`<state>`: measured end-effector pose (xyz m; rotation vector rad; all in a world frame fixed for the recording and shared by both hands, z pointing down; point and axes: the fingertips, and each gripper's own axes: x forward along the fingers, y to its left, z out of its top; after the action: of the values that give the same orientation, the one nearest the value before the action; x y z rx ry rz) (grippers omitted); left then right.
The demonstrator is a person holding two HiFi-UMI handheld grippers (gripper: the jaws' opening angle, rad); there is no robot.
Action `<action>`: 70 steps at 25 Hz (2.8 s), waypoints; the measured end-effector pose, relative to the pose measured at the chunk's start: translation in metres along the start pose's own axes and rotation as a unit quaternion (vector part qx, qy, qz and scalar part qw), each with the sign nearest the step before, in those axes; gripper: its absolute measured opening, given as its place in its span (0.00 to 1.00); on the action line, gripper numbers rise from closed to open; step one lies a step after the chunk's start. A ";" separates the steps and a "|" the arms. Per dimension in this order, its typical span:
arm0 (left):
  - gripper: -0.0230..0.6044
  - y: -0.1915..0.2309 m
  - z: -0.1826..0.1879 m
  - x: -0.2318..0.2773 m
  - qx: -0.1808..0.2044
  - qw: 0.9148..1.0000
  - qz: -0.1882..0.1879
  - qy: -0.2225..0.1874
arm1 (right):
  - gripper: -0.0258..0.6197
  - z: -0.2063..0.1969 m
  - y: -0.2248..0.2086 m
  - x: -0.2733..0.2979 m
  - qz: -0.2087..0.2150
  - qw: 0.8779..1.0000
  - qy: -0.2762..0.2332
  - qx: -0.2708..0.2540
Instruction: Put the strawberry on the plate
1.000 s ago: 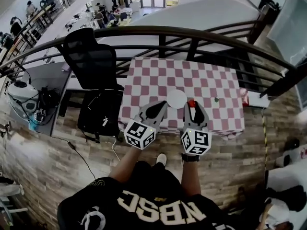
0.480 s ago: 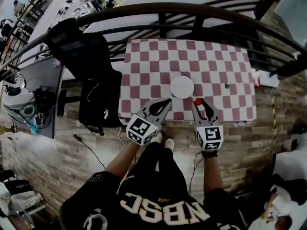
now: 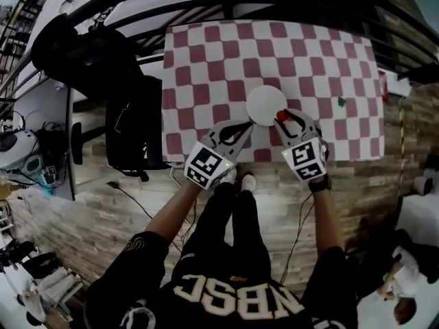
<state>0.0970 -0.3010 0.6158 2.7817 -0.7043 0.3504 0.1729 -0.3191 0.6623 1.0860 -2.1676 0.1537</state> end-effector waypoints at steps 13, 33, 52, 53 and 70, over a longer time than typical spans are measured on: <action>0.06 0.029 -0.075 0.034 -0.055 0.998 -0.012 0.035 | 0.28 -0.079 0.016 0.121 0.071 0.991 0.108 -0.022; 0.06 0.014 0.013 0.018 -0.041 0.999 -0.004 0.008 | 0.33 -0.008 -0.011 0.057 0.016 0.998 0.046 0.049; 0.06 -0.024 0.164 -0.060 0.002 0.989 0.100 -0.111 | 0.10 0.149 -0.024 -0.170 -0.232 0.926 -0.219 0.202; 0.06 -0.024 0.168 -0.064 0.006 0.987 0.108 -0.118 | 0.09 0.151 -0.023 -0.175 -0.239 0.922 -0.222 0.207; 0.06 -0.016 0.192 -0.095 0.039 0.972 0.160 -0.170 | 0.07 0.169 -0.012 -0.203 -0.301 0.899 -0.237 0.213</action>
<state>0.0560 -0.3035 0.4046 2.8282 -1.2508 -0.0489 0.1738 -0.2586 0.4051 2.1898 -2.1258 0.0822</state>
